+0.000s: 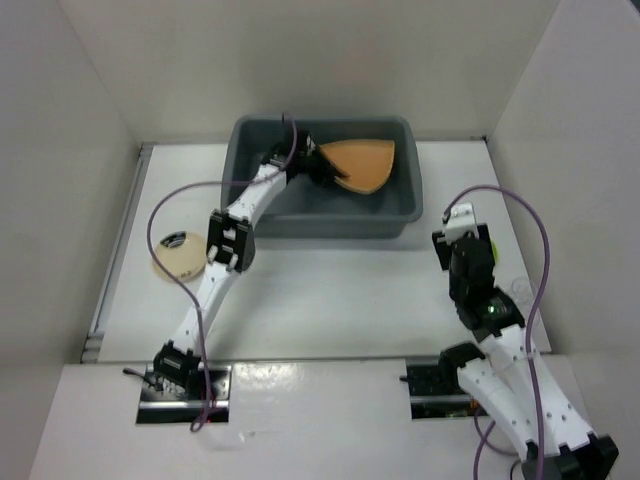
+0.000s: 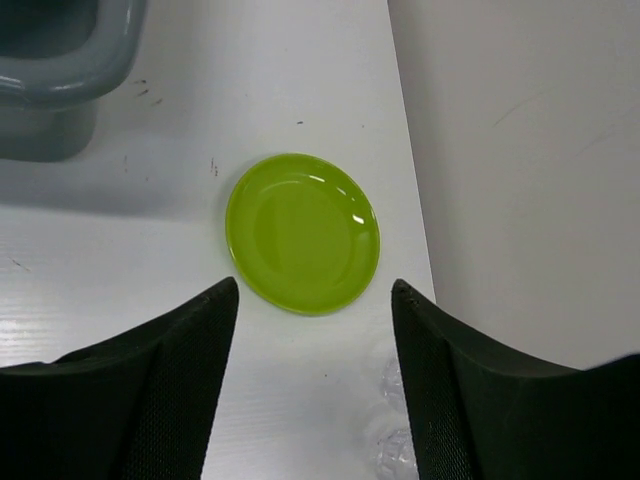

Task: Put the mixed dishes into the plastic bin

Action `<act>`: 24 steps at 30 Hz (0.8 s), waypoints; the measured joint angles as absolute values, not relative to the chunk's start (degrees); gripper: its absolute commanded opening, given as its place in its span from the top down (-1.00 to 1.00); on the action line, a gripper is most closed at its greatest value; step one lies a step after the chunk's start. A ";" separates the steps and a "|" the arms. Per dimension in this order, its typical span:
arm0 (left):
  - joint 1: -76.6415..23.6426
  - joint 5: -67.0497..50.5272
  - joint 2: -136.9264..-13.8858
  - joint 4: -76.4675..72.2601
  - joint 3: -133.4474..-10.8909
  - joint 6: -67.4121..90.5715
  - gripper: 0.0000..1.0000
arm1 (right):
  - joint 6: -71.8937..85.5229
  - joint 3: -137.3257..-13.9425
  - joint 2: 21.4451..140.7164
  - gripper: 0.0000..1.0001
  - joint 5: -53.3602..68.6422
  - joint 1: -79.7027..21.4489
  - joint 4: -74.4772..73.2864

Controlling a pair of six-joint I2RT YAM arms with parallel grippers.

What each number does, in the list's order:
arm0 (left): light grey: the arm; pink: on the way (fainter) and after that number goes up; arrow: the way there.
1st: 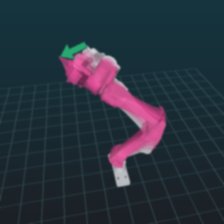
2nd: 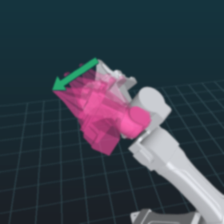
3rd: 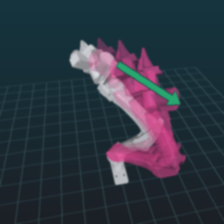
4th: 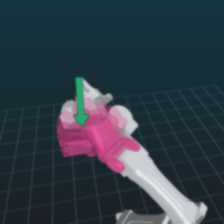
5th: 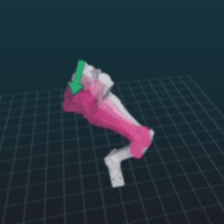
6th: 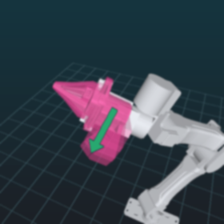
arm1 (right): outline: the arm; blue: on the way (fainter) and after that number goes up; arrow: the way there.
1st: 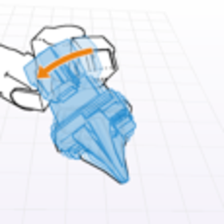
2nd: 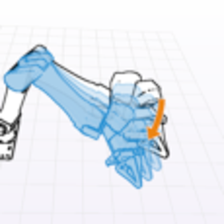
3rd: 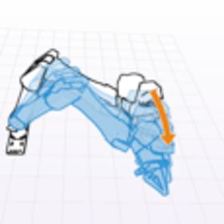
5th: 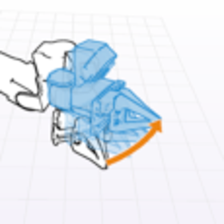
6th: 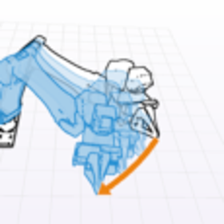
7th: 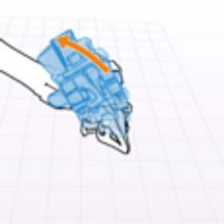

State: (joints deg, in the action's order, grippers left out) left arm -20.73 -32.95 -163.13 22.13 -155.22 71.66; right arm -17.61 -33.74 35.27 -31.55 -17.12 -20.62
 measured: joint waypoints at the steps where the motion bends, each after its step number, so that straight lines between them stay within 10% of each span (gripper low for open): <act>1: -20.95 -33.21 -165.42 29.26 -160.94 72.42 1.00 | -17.63 -33.74 34.98 -0.37 -31.55 -17.26 -20.49; 7: -21.32 -32.77 -174.60 36.73 -174.32 73.60 0.90 | -17.80 -33.71 34.68 -0.45 -31.70 -18.20 -20.38; 10: -21.30 -32.71 -174.12 38.00 -176.92 72.53 0.21 | -17.87 -33.71 34.70 -0.52 -31.68 -18.39 -20.34; 13: -21.32 -33.15 -173.36 38.20 -177.49 70.91 -0.98 | -17.87 -33.65 34.68 -0.54 -31.59 -18.48 -20.21; 24: -21.15 -26.17 -166.47 48.97 -177.40 61.30 -0.98 | -17.61 -33.30 36.38 -0.71 -31.14 -18.90 -20.16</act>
State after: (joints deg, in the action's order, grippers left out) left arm -21.15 -26.17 -166.47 48.97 -177.40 61.30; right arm -17.61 -33.30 36.38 -31.14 -18.90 -20.16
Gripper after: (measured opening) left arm 0.990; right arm 0.836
